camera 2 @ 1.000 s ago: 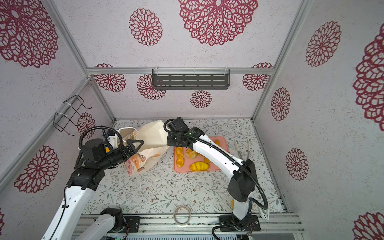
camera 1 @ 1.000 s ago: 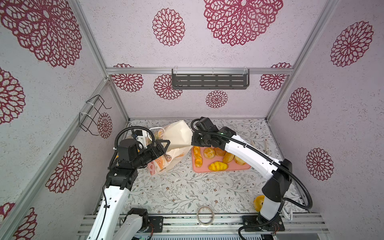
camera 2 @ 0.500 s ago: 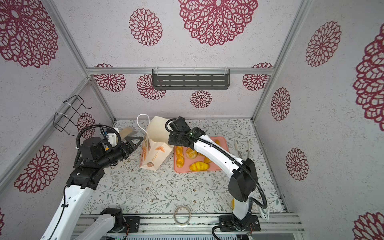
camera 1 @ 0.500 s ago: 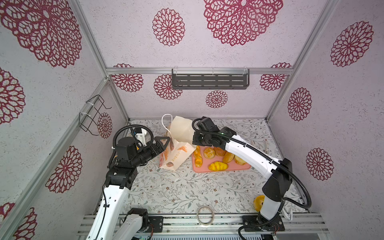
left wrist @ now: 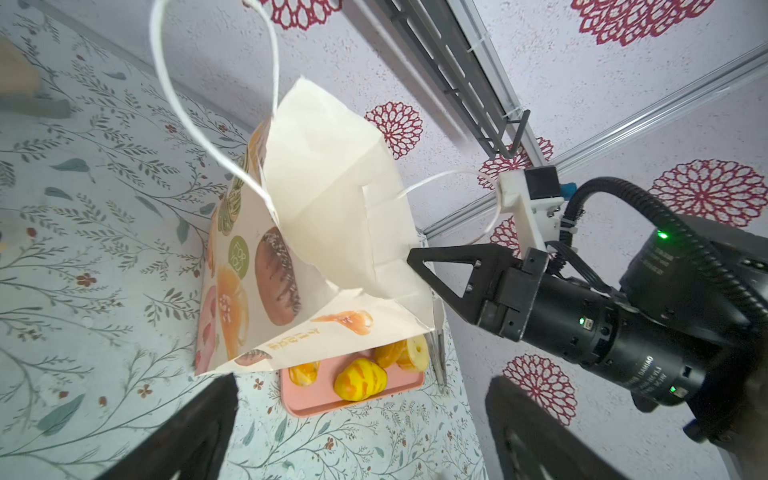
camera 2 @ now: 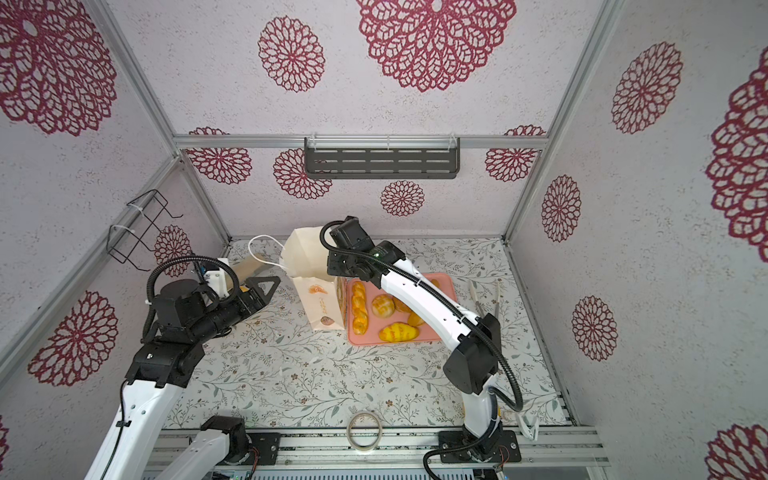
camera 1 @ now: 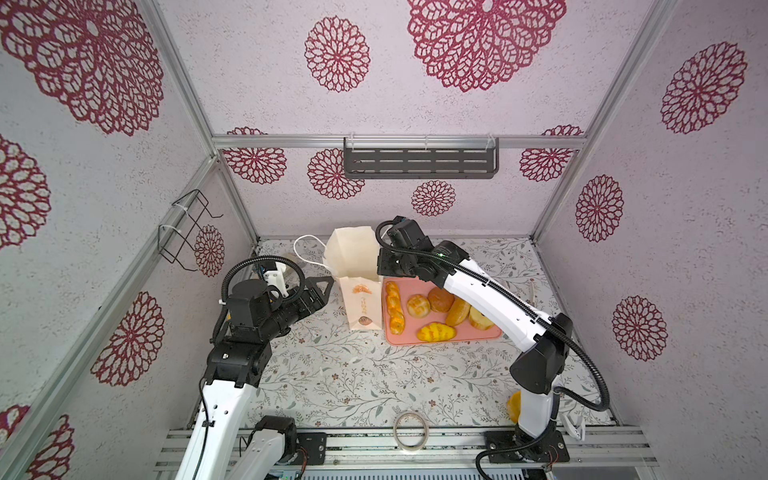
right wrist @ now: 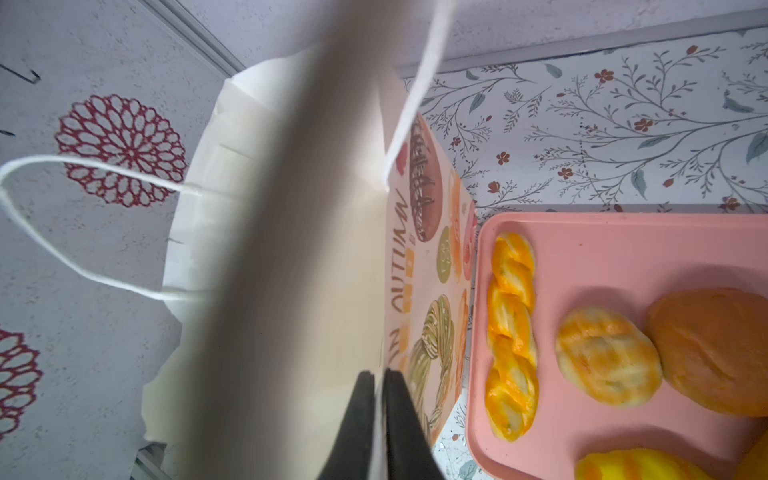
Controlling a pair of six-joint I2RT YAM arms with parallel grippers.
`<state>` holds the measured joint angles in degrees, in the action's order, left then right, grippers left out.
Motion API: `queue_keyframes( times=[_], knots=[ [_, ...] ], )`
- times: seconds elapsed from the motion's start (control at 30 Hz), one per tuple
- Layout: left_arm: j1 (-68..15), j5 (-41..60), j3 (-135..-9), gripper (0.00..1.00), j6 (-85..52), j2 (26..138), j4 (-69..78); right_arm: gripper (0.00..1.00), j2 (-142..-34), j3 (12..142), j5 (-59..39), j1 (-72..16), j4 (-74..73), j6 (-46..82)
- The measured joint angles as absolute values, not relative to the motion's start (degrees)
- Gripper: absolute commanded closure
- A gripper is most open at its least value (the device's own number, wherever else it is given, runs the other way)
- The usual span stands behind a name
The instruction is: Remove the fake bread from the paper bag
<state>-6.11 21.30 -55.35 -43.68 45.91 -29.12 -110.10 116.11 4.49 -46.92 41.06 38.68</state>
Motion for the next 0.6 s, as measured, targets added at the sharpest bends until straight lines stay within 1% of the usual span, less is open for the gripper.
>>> queue_keyframes(
  times=[0.1, 0.13, 0.17, 0.2, 0.3, 0.4, 0.5, 0.6],
  knots=[
    [-6.11, 19.73, -55.35, 0.03, -42.09, 44.38, -31.05, 0.32, -111.11, 116.11, 4.19, -47.31, 41.17, 38.28],
    [-6.11, 19.38, -55.35, 0.03, -41.54, 43.94, -31.75, 0.16, -111.20, 116.11, 4.23, -47.40, 41.39, 38.02],
    [-6.11, 18.98, -55.35, 0.03, -41.06, 43.51, -32.38, 0.12, -111.20, 116.14, 4.25, -47.48, 41.69, 38.00],
    [-6.11, 18.70, -55.35, 0.03, -40.53, 43.07, -32.86, 0.04, -111.20, 116.33, 4.32, -47.48, 42.04, 37.67],
    [-6.11, 17.54, -55.35, 0.03, -39.07, 41.41, -34.59, 0.01, -111.20, 117.84, 4.40, -47.57, 43.53, 36.75],
    [-6.11, 13.74, -55.05, 0.03, -38.22, 38.39, -35.86, 0.01, -110.78, 120.05, 4.73, -47.59, 45.21, 34.92],
    [-6.11, 6.37, -52.64, 0.03, -37.98, 32.95, -35.83, 0.01, -108.38, 120.53, 6.02, -47.55, 46.46, 32.08],
    [-6.11, -2.24, -48.03, 0.03, -37.93, 25.43, -35.46, 0.01, -102.94, 117.54, 8.62, -47.46, 45.71, 27.86]
  ],
)
